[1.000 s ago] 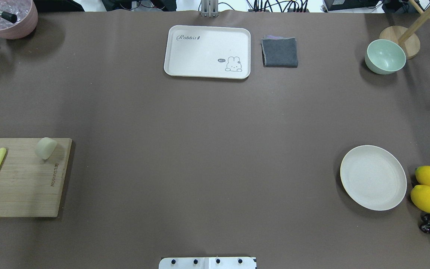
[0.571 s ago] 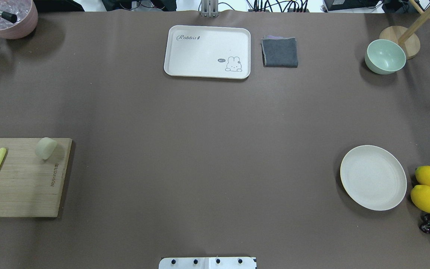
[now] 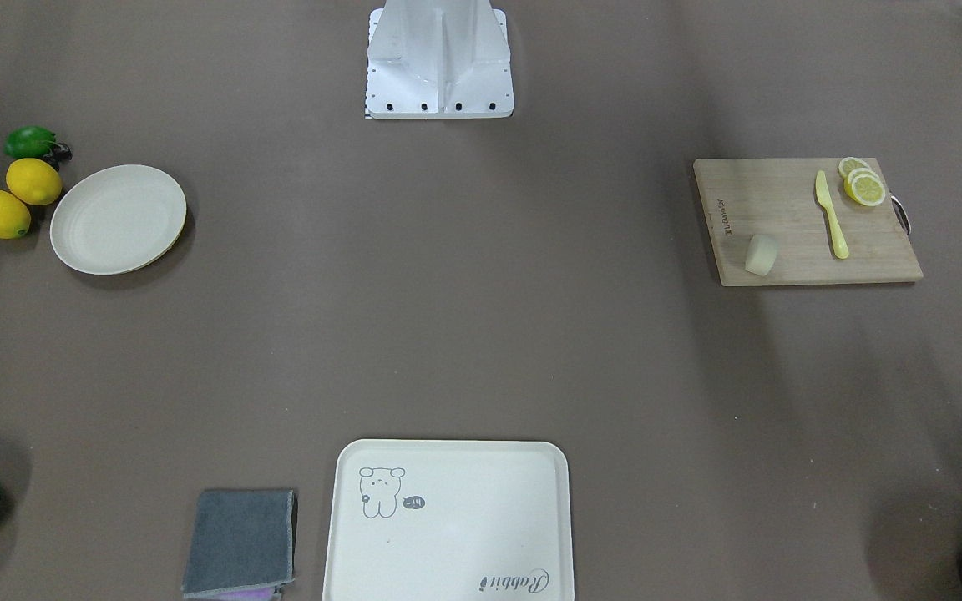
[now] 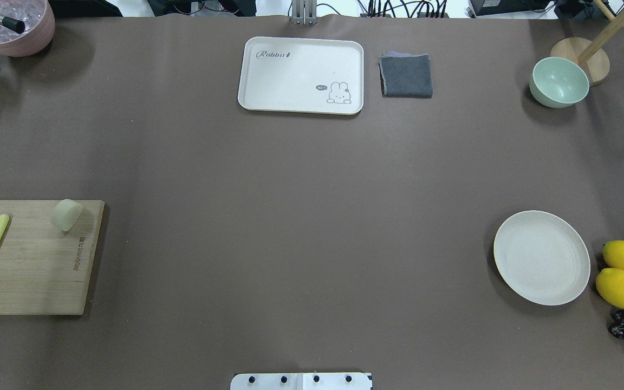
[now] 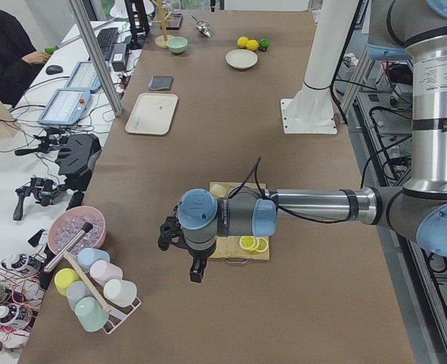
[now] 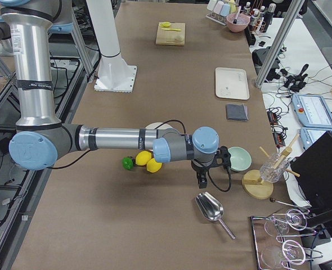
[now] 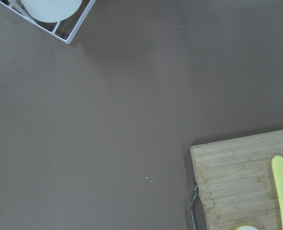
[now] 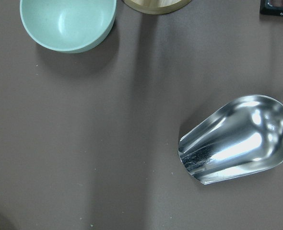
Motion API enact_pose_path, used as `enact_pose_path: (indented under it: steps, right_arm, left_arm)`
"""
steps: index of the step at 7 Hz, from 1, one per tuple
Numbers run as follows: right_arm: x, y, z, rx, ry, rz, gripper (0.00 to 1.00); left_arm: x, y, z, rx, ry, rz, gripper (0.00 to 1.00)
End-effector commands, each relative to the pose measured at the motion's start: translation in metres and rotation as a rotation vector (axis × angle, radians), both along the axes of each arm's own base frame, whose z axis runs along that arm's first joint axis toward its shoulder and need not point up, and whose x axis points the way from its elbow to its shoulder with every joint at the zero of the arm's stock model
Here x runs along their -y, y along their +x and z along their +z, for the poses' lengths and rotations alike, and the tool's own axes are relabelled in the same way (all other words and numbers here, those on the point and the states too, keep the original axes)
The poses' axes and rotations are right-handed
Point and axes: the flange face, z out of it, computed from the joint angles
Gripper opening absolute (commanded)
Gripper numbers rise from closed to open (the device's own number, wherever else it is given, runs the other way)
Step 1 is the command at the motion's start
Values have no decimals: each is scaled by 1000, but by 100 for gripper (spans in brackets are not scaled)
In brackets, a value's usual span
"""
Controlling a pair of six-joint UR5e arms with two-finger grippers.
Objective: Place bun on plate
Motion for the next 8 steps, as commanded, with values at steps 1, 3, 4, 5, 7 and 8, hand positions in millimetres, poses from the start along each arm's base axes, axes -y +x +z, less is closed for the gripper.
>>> enact_pose_path:
  steps: [1,3,4,5,7,8]
  right_arm:
    - [-3,-2,2,1,-4,-3,100]
    - [-2,-2,-8,8,13,-3,100]
    - [-3,-2,-10,15,17,-4,100]
    - [-11,-2,-7,16,17,-5,100]
    - [-16,-12,-13,90,16,-29,100]
    - [-15,-23,-28,92,44,-52,100]
  left_arm:
    - [1,-1,-12,-1,25,-2,98]
    - [-7,5,-12,-40,25,9,98]
    - [-5,4,-17,-49,34,6,98]
    - [-1,5,-14,-48,26,5,98]
    - [2,6,-25,-52,45,6,98]
    - [-1,12,-32,-112,55,14,98]
